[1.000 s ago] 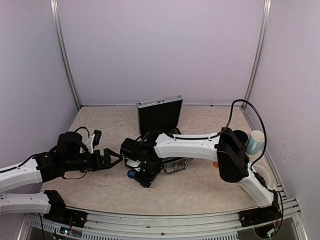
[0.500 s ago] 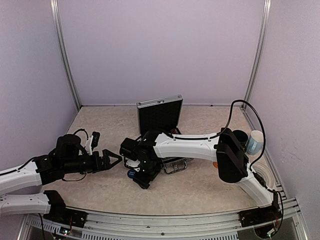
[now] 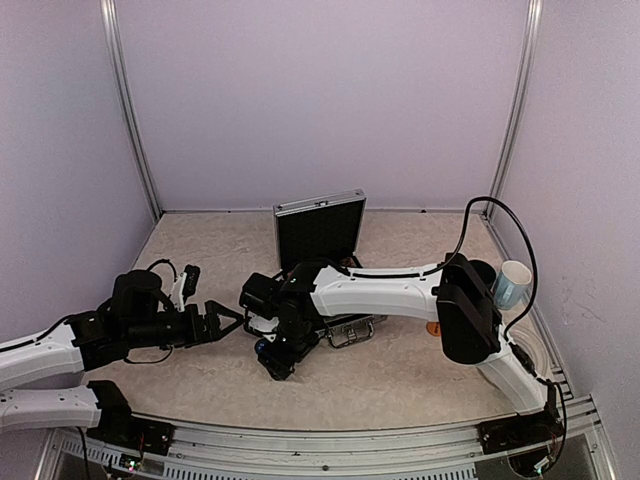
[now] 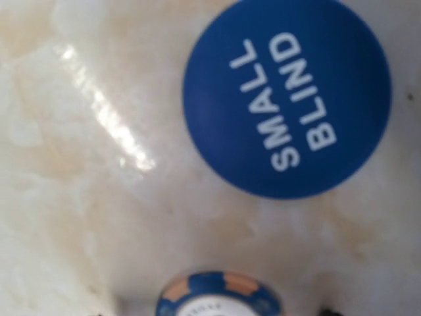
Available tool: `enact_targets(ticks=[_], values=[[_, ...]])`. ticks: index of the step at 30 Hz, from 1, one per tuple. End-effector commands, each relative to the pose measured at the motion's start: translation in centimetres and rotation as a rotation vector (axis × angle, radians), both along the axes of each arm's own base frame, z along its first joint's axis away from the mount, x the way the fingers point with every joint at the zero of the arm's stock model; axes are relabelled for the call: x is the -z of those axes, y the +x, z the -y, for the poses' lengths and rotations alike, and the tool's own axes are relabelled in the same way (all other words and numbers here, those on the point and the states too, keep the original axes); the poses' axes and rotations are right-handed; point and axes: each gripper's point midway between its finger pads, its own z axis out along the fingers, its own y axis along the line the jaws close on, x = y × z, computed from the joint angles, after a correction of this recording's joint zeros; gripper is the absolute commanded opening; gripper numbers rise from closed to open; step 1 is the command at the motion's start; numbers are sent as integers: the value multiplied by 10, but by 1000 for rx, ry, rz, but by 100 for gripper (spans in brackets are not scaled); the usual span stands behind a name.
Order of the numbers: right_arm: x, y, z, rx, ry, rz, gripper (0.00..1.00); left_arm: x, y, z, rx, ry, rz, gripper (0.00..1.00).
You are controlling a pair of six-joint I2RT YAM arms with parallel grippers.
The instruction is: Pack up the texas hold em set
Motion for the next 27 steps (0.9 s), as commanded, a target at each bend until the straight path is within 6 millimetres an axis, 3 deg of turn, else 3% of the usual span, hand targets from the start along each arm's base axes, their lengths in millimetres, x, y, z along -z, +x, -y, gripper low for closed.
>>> enact_targets(ticks=[1, 8, 16, 27], values=[[20, -14, 1, -16, -31, -56, 71, 2, 1, 0, -2, -5, 3, 99], [38, -23, 15, -60, -158, -11, 70, 2, 2, 1, 0, -7, 1, 99], [56, -30, 25, -83, -231, 2, 61, 6, 2, 0, 0, -3, -2, 99], [67, -33, 33, -102, -287, 23, 53, 6, 4, 5, 11, -1, 0, 99]])
